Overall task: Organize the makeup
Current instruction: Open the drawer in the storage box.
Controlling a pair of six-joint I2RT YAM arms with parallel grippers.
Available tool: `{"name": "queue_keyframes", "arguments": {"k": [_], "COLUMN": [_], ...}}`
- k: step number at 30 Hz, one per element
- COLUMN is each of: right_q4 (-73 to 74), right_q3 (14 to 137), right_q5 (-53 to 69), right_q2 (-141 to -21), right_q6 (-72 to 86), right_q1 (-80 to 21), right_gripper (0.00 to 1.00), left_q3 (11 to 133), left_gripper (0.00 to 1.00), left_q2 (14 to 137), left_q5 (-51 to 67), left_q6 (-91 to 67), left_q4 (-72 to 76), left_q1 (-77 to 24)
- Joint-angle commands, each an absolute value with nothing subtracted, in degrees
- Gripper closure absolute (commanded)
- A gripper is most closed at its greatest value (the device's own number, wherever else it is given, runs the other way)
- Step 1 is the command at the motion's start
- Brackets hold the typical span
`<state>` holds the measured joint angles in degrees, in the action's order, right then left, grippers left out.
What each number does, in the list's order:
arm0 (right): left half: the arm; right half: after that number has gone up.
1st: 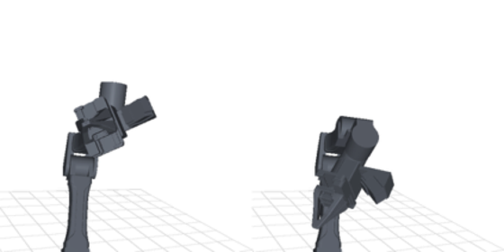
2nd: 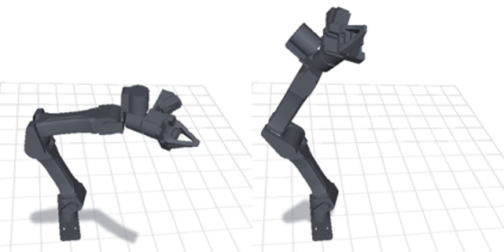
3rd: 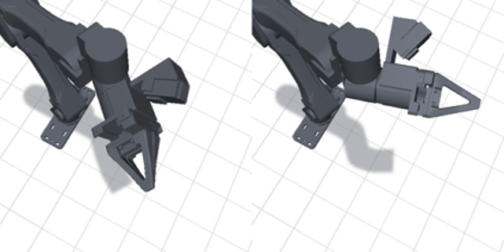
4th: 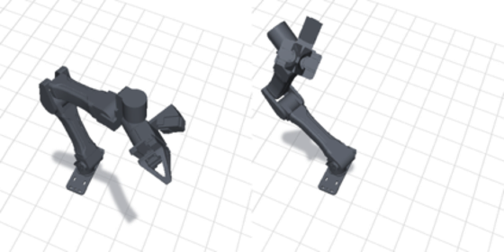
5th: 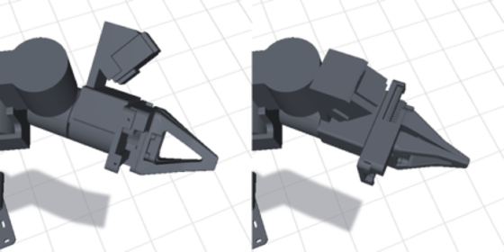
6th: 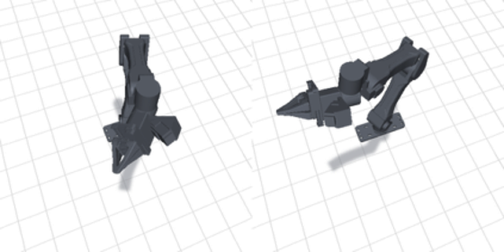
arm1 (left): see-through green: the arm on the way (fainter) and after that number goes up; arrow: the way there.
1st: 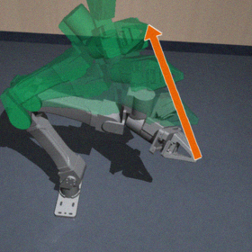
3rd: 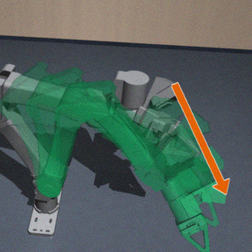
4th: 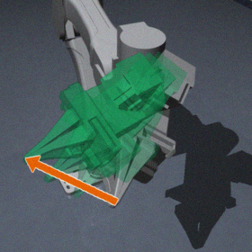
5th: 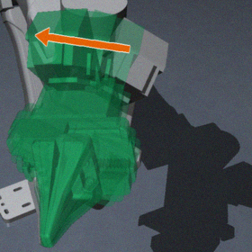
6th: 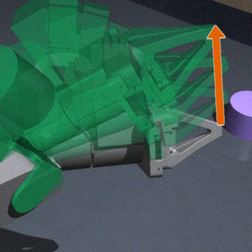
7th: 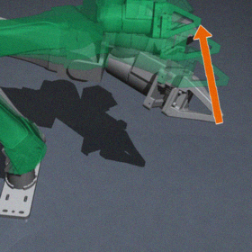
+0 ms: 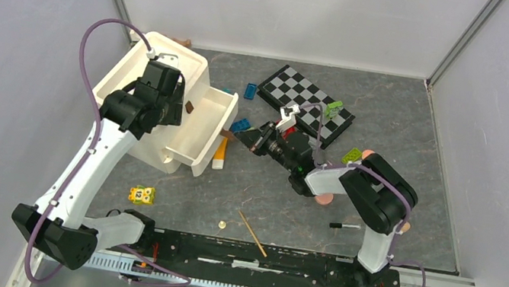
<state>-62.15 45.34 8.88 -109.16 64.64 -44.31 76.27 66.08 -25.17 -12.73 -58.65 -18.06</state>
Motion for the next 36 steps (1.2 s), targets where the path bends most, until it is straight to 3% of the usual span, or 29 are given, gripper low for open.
{"name": "queue_keyframes", "arguments": {"k": [1,22,27,31,36], "right_q4": [-51.77,-41.87,-38.42,-35.86,-28.08], "right_q3": [44.50,39.11,40.56,42.14,45.11], "right_q5": [3.74,-0.56,-0.11,-0.18,-1.71], "right_q2": [-102.72,-92.97,-92.47,-92.03,-89.89], "right_q6": [53.70,48.79,45.53,43.05,37.74], "right_q1": [-43.15,-41.11,-41.13,-41.10,-40.88], "right_gripper": [1.00,1.00,0.90,0.87,0.71], "left_q3": [75.85,76.05,76.38,76.46,76.55], "left_gripper": [0.33,0.29,0.30,0.30,0.29], "left_q2": [67.45,67.11,67.79,67.78,67.37], "left_q5": [-30.37,-31.48,-30.20,-29.88,-30.01], "left_q6": [-15.20,-15.44,-15.38,-15.28,-15.29], "left_q4": [-62.60,-62.85,-62.67,-62.49,-62.41], "left_q1": [-16.70,-16.52,-16.51,-16.50,-16.53]}}
